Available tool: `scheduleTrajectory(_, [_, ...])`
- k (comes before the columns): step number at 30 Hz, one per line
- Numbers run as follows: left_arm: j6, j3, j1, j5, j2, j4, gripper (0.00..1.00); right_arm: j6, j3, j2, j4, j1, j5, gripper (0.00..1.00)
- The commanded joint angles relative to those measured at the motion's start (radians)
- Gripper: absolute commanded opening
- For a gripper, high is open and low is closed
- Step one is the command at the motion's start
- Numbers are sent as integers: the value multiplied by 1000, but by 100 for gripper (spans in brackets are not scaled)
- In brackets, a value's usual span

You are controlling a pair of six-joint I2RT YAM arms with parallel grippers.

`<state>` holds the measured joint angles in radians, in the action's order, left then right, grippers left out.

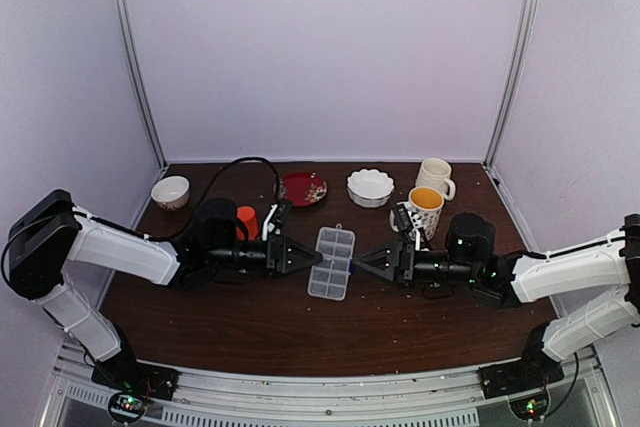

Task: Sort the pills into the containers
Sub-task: Open the lid of the pill container.

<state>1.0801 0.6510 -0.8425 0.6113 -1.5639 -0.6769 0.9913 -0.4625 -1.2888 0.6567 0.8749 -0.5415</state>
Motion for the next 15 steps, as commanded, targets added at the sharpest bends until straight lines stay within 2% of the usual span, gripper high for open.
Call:
scheduleTrajectory(1, [39,21,3,53,-23,-152,12,-4,-13,-18,36,3,-16,82])
scheduleTrajectory(5, [60,22,4,57,-19,-177,12,18,-25,-36,106,10,-54,82])
scheduleTrajectory(7, [59,25,3,59,-19,-174,12,22,-33,-38,121,15,-70,78])
scheduleTrajectory(15, [48,19,4,44,-18,-151,12,50,-13,-21,188,18,-77,45])
